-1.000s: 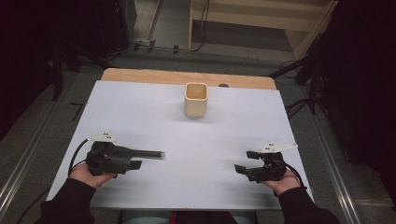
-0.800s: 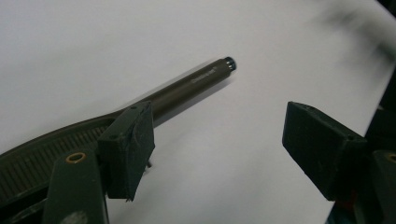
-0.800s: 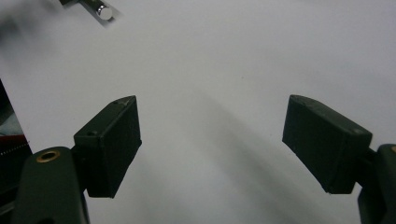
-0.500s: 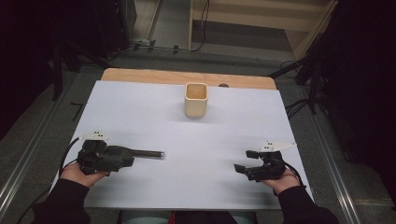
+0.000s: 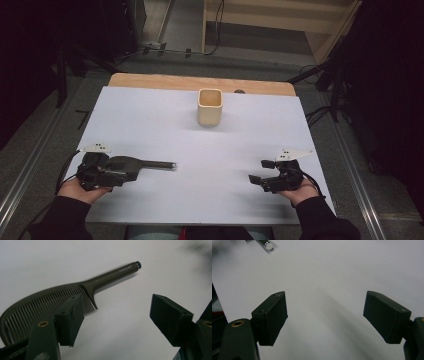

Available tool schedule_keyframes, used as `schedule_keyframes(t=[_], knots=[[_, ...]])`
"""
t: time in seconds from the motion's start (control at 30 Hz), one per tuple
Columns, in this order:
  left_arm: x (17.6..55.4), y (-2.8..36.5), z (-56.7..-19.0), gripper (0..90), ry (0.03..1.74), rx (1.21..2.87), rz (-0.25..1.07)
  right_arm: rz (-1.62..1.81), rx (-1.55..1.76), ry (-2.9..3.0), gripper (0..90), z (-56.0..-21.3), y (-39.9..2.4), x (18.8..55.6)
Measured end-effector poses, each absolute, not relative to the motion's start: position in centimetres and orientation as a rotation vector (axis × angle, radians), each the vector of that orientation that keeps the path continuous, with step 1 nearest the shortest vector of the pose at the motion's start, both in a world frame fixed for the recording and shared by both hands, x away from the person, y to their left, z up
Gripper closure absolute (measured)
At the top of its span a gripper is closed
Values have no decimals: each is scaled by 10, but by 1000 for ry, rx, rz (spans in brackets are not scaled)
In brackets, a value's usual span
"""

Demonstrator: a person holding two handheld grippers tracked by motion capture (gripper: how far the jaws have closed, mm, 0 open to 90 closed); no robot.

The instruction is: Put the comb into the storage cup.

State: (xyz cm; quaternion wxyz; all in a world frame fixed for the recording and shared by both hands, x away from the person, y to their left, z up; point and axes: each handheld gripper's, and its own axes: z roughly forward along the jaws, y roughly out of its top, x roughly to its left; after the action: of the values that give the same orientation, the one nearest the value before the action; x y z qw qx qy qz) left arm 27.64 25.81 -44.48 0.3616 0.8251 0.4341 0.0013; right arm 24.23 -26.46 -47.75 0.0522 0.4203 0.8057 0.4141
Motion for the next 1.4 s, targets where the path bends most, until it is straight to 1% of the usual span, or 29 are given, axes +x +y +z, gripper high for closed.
schedule_keyframes(t=[0.1,0.17,0.2,0.23,0.27,0.3,0.33,0.43,0.47,0.5,0.53,0.6,0.73,0.87,1.0,1.2,1.4], knots=[[277,260,-446,302,1141,2127,-1,1262,1275,2451,174,-478,-264,243],[279,262,-448,334,1165,2116,-20,1257,1269,2455,174,-478,-264,244],[280,262,-448,353,1178,2116,-28,1257,1267,2458,174,-478,-264,244],[281,263,-449,420,1190,2119,-30,1254,1266,2457,175,-478,-263,244],[281,263,-449,420,1195,2124,-30,1254,1266,2457,175,-478,-263,244],[281,264,-450,535,1199,2135,-43,1259,1263,2455,176,-478,-263,244],[281,264,-451,535,1195,2133,-57,1259,1263,2455,176,-478,-263,244],[280,267,-453,709,1190,2144,-78,1256,1260,2459,176,-478,-262,245],[281,267,-454,795,1190,2157,-70,1252,1263,2459,177,-478,-262,245],[281,266,-456,825,1189,2176,-62,1250,1262,2460,177,-478,-262,245],[281,265,-457,825,1191,2204,-43,1250,1262,2460,177,-478,-262,245],[283,263,-460,900,1192,2245,-7,1253,1263,2460,178,-478,-262,245],[286,262,-463,900,1191,2268,18,1251,1264,2460,179,-477,-262,245],[289,263,-471,900,1234,2305,12,1254,1261,2461,179,-478,-262,245],[292,269,-475,900,1281,2279,1,1251,1262,2462,179,-477,-262,244],[296,274,-479,900,1290,2237,-22,1249,1260,2464,179,-478,-262,245],[298,273,-480,900,1292,2235,-13,1243,1259,2467,179,-478,-262,245]])
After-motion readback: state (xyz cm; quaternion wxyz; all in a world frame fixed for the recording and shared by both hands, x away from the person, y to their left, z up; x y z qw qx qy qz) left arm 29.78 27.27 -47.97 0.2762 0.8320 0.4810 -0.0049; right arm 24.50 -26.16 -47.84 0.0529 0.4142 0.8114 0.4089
